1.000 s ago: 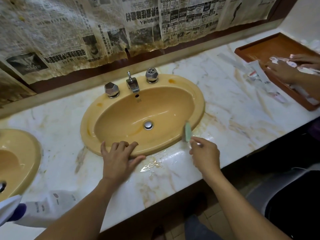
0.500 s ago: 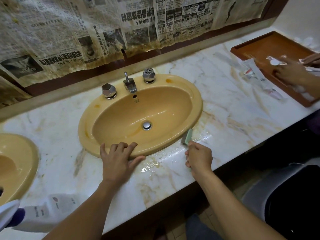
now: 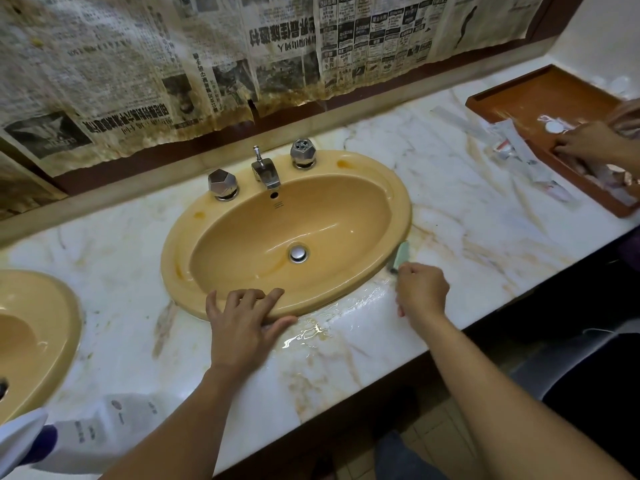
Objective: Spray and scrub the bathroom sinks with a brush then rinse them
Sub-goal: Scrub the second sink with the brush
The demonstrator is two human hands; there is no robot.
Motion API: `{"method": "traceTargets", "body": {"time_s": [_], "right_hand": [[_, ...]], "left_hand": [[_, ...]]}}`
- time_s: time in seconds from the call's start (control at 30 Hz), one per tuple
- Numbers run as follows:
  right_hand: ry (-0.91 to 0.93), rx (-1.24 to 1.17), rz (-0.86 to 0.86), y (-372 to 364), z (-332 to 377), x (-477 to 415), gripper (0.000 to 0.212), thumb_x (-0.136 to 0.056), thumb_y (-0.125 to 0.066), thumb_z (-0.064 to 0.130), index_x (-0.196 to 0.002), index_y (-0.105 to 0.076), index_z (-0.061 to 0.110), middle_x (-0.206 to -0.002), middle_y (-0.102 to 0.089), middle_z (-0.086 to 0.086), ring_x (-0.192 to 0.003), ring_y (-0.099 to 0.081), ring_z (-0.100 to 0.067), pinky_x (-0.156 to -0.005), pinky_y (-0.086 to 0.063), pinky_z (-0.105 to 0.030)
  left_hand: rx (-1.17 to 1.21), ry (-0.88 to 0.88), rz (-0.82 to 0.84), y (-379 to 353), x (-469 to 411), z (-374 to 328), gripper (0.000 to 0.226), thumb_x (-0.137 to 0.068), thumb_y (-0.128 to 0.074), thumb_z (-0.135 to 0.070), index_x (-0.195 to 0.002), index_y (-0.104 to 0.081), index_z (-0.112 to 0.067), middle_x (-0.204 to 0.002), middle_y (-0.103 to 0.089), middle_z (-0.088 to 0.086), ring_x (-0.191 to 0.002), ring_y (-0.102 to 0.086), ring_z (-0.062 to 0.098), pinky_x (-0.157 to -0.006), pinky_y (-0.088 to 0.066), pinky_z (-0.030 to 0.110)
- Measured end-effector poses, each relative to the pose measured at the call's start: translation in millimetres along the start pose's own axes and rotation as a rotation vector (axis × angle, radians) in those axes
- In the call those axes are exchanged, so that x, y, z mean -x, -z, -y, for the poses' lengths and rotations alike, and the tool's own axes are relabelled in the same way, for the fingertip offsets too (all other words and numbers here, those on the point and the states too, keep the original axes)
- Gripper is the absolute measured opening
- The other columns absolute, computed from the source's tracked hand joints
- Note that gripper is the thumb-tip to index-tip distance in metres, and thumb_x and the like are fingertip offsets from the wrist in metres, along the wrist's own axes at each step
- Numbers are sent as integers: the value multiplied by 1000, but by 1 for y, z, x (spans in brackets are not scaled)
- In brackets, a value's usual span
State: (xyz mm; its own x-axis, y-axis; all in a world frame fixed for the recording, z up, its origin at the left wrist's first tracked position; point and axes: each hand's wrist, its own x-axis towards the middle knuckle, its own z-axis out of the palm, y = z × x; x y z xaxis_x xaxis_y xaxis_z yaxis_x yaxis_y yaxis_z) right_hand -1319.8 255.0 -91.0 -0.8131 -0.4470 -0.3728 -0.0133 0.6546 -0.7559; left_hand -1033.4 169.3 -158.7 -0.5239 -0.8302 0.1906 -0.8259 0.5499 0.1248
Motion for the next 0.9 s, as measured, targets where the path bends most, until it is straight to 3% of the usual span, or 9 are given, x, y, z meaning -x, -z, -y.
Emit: {"method": "traceTargets", "body": {"time_s": [0.13,0.23,0.37,0.53,0.67,0.77,0.83,0.9], "right_hand": [[42,93,11,16,11,-22,41,-94,-46,12,-57,-63,14,-58,-57,-10,-29,-50,-26,-42,-55,-43],[76,135,67,16,4,-5,37,-98,-46,17,-71,-72,13,-59,-60,-13,-33,-54,-28,-35,-49,-32],[110,194,164,8,-15,24,30,-100,-44,21,-86,-70,22,-78,-65,-11,-39,-59,-32,-34,-47,-29],[74,145,81,14,-4,-3,30,-97,-52,18,-82,-77,12,-61,-62,-12,-38,-55,-29,-35,-48,-32],[91,178,76,21,4,-17,30,-97,-53,17,-83,-78,12,-66,-64,-14,-48,-57,-30,-37,-46,-27],[127,230,100,17,-5,-6,29,-100,-50,19,-95,-78,14,-77,-67,-11,-54,-63,-34,-35,-45,-25],[183,277,120,12,-17,5,32,-101,-47,19,-99,-78,11,-82,-67,-12,-60,-64,-35,-35,-46,-27],[258,366,131,7,-28,12,34,-101,-44,20,-89,-74,9,-79,-67,-11,-65,-62,-33,-41,-54,-38]], "left_hand": [[2,-9,1,0,0,1,61,-87,-44,-83,-126,-67,-42,-106,-66,-10,-109,-56,19,-113,-22,62],[3,-4,11,0,0,1,60,-87,-45,-83,-126,-67,-42,-107,-67,-10,-109,-56,19,-112,-22,62],[17,-5,8,-1,0,3,59,-88,-45,-83,-126,-67,-43,-106,-66,-10,-108,-57,19,-112,-22,62],[21,-17,-2,-1,1,4,59,-89,-44,-82,-127,-66,-42,-107,-66,-10,-109,-57,20,-112,-22,63],[29,-17,-1,0,1,4,60,-89,-43,-84,-127,-66,-43,-105,-66,-11,-108,-58,20,-113,-21,62],[28,-13,10,1,1,3,58,-88,-45,-83,-126,-66,-44,-105,-65,-11,-108,-57,19,-113,-21,61],[32,-11,9,1,2,3,57,-88,-47,-82,-126,-65,-45,-105,-65,-11,-108,-56,19,-113,-21,60],[31,-12,16,1,1,3,57,-88,-46,-82,-126,-64,-45,-105,-64,-11,-107,-55,18,-113,-22,60]]}}
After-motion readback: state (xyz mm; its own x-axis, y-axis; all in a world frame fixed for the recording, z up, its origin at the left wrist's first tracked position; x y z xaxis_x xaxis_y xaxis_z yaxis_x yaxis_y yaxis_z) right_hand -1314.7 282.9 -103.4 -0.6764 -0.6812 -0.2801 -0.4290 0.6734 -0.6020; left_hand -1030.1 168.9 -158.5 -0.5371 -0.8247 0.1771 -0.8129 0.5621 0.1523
